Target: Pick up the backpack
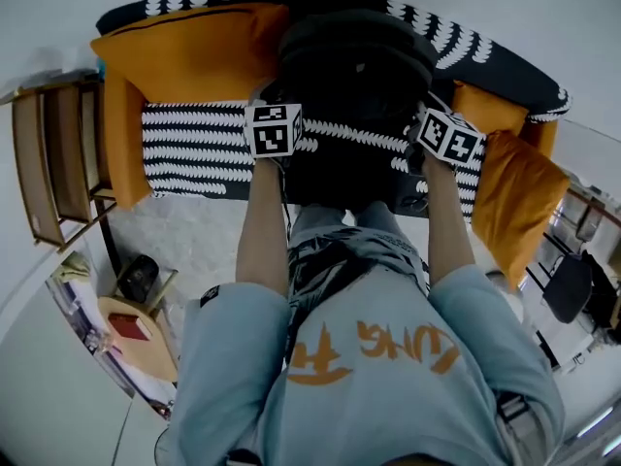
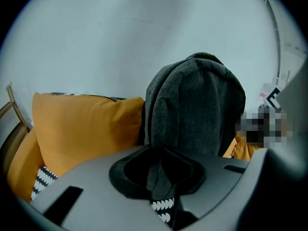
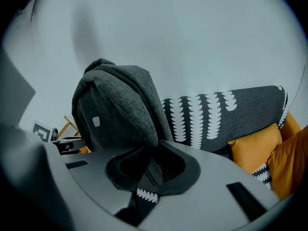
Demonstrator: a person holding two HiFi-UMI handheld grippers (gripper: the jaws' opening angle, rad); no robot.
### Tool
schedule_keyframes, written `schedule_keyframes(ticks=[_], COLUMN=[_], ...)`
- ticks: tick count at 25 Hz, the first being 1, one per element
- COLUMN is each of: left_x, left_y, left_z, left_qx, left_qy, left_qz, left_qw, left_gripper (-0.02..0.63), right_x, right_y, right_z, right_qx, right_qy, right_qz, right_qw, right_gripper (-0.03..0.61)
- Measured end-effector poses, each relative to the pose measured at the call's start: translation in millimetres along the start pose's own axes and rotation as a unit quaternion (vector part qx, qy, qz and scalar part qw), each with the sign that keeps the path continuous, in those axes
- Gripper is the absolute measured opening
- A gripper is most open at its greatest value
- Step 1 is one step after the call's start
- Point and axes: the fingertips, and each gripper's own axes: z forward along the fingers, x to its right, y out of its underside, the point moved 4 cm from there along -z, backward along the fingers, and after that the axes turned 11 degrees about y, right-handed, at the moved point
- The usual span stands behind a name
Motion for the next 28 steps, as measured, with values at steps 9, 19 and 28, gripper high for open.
schedule_keyframes(ticks=[9, 19, 28], left_x=[26.0, 65.4, 111.2], left_y=[-33.4, -81.6, -116.6], left_z=[-73.6, -147.1, -201.8], left_qx=[0.079, 0.160, 0.216], left_qy=[-0.012, -0.017, -0.019], left_qz=[-0.028, 0.011, 0.055], left_qw=[0.9964, 0.9870, 0.9746], left_gripper=[0.074, 0.072, 0.069], right_x=[-21.5, -36.8, -34.2], right_y=[-29.9, -81.7, -116.6], right_z=[-68.7, -142.1, -203.8], right_qx=[0.085, 0.179, 0.249], right_qy=[-0.013, -0.031, -0.052], right_qz=[0.005, -0.037, -0.048], right_qw=[0.996, 0.983, 0.966], right_gripper=[0.043, 0.040, 0.037])
